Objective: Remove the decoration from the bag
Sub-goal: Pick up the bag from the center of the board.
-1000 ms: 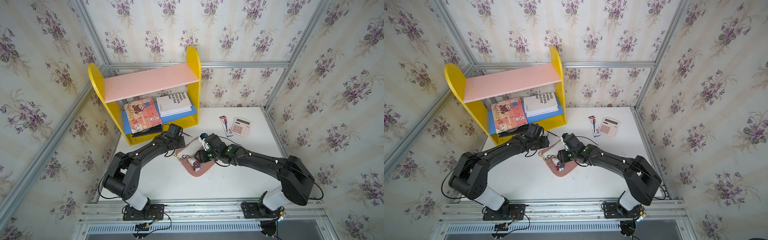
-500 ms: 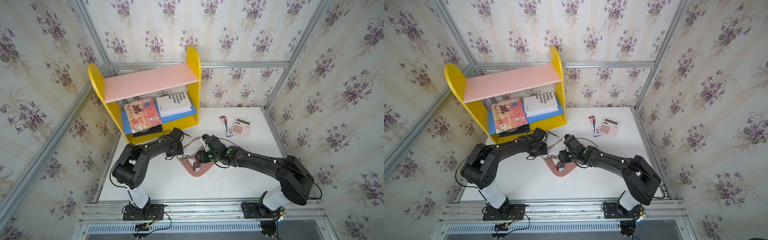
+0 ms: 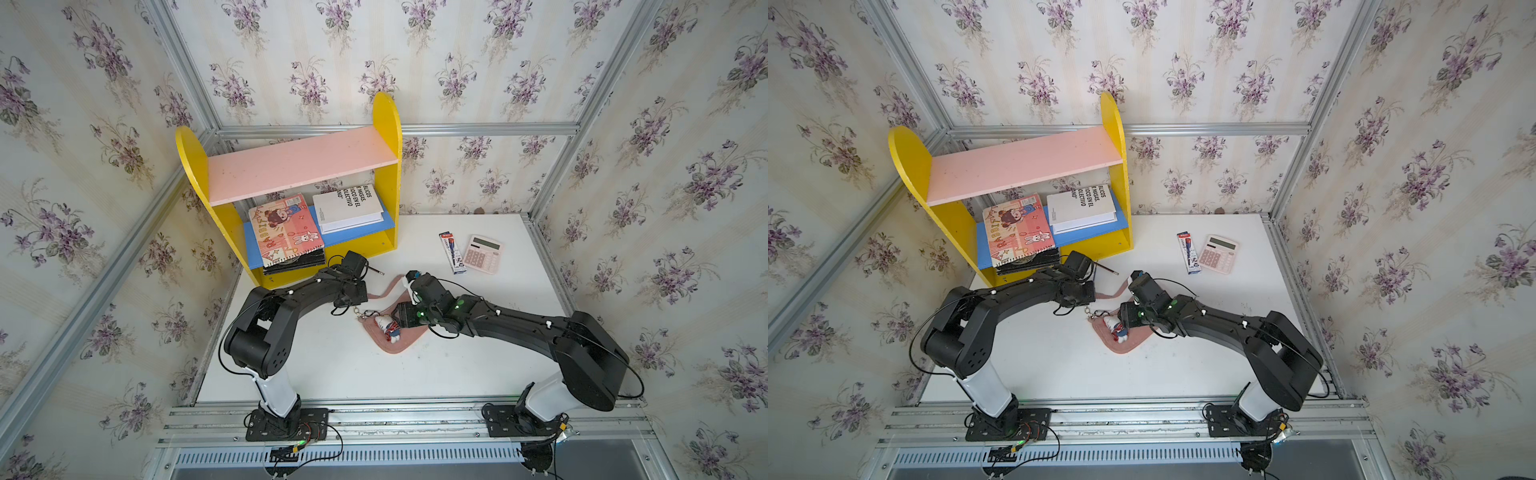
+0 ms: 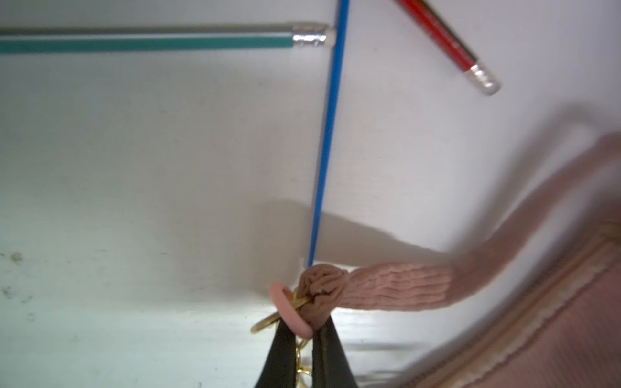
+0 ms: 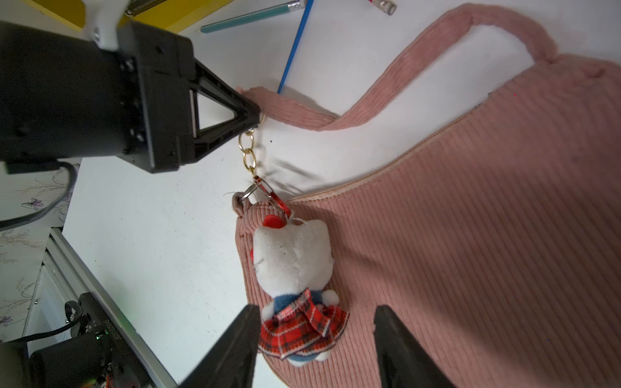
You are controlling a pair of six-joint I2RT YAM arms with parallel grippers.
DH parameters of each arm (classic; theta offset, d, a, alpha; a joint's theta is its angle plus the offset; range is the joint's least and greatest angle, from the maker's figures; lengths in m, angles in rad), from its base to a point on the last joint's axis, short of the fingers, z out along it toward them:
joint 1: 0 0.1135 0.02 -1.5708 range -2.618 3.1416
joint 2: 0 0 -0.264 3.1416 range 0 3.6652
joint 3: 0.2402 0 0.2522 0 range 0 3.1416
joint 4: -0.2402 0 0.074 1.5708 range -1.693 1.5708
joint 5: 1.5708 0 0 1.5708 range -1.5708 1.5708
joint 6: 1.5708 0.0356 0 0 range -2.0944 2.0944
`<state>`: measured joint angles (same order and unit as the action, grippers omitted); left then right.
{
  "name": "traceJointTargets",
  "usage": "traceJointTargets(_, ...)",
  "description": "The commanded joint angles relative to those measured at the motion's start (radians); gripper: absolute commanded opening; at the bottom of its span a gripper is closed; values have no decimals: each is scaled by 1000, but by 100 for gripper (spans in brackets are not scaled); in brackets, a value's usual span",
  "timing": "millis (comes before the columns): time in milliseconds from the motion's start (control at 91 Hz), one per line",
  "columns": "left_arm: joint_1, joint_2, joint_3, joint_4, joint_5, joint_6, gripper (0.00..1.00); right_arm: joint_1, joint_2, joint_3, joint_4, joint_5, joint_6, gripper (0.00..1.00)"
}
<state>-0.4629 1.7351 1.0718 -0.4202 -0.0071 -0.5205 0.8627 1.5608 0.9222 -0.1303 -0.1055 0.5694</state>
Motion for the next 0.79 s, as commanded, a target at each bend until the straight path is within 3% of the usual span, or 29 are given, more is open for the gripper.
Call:
traceJointTargets(0, 1, -48, 20, -19, 21, 20, 5, -1, 3, 11, 26, -2, -1, 59)
traceJointTargets(154, -1, -133, 43, -52, 43, 24, 4, -1, -1, 34, 46, 0, -23, 57)
traceJointTargets(527, -63, -328, 134, -164, 91, 2, 3, -1, -25, 60, 230, -149, -85, 54)
traceJointTargets(780, -112, -387, 192, -189, 114, -35, 3, -1, -25, 51, 324, -167, -121, 57)
